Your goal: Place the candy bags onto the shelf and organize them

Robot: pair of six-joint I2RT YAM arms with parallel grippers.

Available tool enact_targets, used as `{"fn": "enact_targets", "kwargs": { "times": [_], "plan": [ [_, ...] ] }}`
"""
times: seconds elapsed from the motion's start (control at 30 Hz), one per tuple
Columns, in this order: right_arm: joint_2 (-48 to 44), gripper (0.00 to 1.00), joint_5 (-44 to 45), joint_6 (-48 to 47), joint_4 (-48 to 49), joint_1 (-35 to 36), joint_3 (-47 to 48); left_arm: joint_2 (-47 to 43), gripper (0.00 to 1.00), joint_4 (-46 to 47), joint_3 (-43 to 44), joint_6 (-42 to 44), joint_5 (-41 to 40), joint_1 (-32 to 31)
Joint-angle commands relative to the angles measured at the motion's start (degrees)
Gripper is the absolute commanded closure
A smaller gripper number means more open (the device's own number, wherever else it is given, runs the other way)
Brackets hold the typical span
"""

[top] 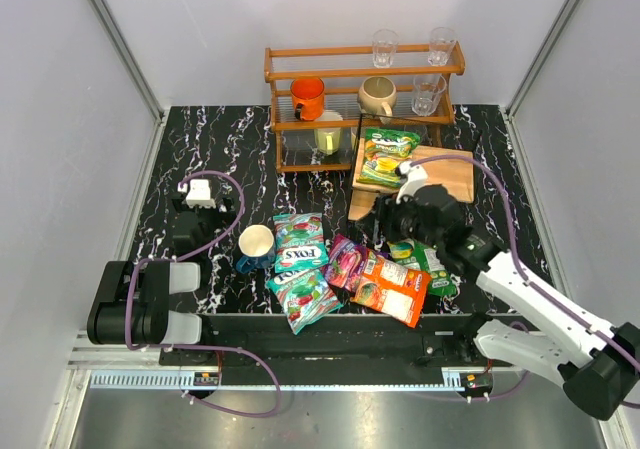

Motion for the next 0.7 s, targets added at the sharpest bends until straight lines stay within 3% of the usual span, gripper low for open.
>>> {"fn": "enact_targets", "kwargs": {
  "times": [0.0, 0.17, 0.27, 0.4, 0.5, 0.67],
  "plan": [
    [3.4, 0.34, 3.7, 4.1, 7.2, 4.9, -4.0, 0.2, 0.01, 2.8, 1.9, -0.4, -0.6, -0.1],
    [10.3, 0.32, 3.9, 8.0, 16.5, 7.3, -8.5, 0.1, 0.01, 2.8, 1.9, -0.4, -0.6, -0.1],
    [13.3, 0.31, 7.1, 7.4, 16.1, 8.4, -8.5, 0.2, 0.01, 2.7, 1.9, -0.4, -0.6, 0.0],
    [13.1, 0.31, 17.7, 8.1, 8.9, 8.6, -7.7, 0.2, 0.01, 2.8, 2.0, -0.4, -0.6, 0.0],
    [9.8, 0.3, 28.8, 11.9, 0.4, 8.6, -7.7, 0.2, 0.01, 2.7, 2.0, -0.4, -0.6, -0.1],
    [4.7, 0.31, 38.6, 21.4, -9.9, 8.4, -10.1, 0.2, 0.01, 2.7, 2.0, -0.4, -0.6, 0.0]
  ]
}}
